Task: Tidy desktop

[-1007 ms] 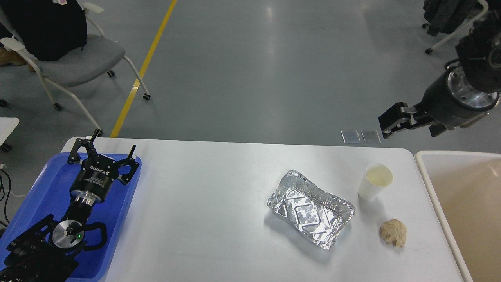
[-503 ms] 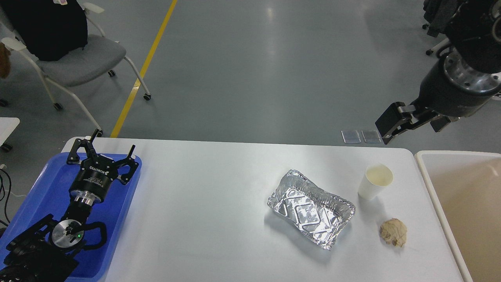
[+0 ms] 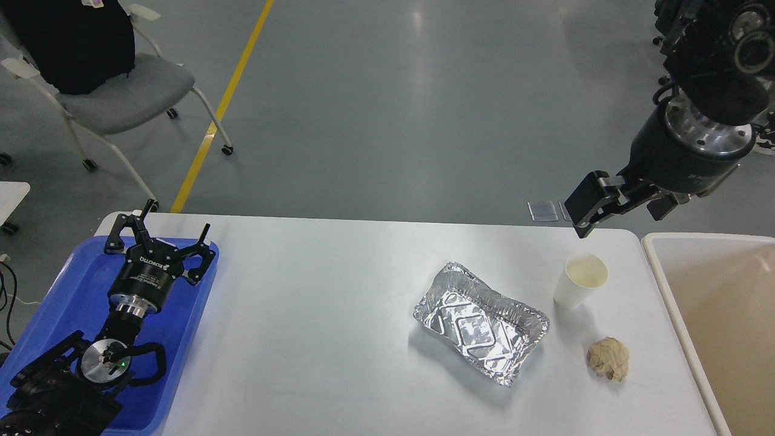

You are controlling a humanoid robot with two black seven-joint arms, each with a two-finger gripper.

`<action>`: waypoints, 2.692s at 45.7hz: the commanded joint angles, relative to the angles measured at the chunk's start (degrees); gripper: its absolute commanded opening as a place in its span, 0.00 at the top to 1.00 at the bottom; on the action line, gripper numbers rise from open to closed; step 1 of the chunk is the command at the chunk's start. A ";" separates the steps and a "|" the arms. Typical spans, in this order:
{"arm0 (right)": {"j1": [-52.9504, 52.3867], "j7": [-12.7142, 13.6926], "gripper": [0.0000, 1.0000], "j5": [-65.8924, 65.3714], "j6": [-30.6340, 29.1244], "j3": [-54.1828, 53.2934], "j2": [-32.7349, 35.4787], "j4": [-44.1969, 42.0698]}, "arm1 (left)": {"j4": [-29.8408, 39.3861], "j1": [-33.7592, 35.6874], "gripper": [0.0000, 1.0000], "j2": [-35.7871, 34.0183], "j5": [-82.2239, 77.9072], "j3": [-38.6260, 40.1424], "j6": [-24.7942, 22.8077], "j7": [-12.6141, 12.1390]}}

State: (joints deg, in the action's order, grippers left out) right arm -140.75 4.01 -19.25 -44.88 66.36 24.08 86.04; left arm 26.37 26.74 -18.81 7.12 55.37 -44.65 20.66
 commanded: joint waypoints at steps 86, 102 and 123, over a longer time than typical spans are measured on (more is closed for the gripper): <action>64.37 0.73 0.00 -21.62 27.92 -19.52 -1.49 -43.15 | 0.00 0.24 0.01 0.09 0.00 -0.70 0.08 0.09; 69.64 0.65 0.05 -22.50 30.20 -22.68 -3.51 -47.63 | 0.00 0.24 0.01 0.09 0.00 -0.70 0.08 0.09; 71.67 0.56 0.97 -24.70 30.73 -23.91 -4.21 -49.92 | 0.00 0.24 0.01 0.00 0.00 -0.70 0.08 0.09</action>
State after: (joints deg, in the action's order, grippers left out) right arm -69.94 4.64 -42.67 -14.44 42.89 20.12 36.95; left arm 26.37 26.99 -18.80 7.12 54.70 -44.56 20.75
